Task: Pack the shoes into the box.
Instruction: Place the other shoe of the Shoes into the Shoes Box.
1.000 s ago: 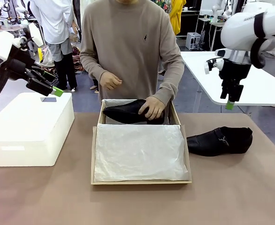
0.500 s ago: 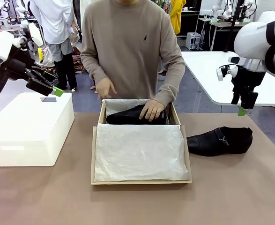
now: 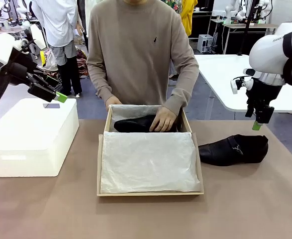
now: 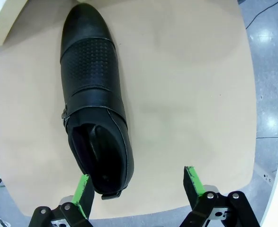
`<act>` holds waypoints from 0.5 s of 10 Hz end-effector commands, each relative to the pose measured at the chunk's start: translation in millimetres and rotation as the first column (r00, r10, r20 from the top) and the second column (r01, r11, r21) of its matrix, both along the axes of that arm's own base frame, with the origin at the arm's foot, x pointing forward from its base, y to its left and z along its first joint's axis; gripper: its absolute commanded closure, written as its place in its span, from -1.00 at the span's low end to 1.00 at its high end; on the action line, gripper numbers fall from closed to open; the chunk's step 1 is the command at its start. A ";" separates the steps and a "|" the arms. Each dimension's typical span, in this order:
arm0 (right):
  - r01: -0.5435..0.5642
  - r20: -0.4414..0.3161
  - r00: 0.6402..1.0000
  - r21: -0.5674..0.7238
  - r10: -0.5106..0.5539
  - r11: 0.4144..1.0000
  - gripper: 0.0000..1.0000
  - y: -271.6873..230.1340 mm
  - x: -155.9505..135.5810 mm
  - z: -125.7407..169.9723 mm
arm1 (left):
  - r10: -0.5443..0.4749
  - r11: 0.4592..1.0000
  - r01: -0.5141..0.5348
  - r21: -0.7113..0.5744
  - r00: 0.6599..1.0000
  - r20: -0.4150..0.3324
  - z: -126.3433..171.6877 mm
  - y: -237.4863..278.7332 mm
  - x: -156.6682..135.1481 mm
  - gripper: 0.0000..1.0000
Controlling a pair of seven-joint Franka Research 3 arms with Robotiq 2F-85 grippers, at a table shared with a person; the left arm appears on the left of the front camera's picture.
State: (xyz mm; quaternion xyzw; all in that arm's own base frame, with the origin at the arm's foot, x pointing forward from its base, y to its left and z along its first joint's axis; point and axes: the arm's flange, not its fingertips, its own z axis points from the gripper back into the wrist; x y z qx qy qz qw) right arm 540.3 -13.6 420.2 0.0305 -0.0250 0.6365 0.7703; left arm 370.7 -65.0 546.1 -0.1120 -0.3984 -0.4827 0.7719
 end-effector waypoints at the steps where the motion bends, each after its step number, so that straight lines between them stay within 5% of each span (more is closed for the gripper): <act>1: -0.001 -0.005 1.000 0.001 0.001 1.000 -1.00 -0.1 0.6 1.6 | -0.019 1.000 0.019 -0.005 1.000 0.006 -1.3 1.8 0.9 -1.00; 5: -0.001 -0.005 1.000 0.001 0.001 1.000 -1.00 -0.1 0.6 1.6 | -0.019 1.000 0.019 -0.005 1.000 0.006 -1.3 1.8 0.9 -1.00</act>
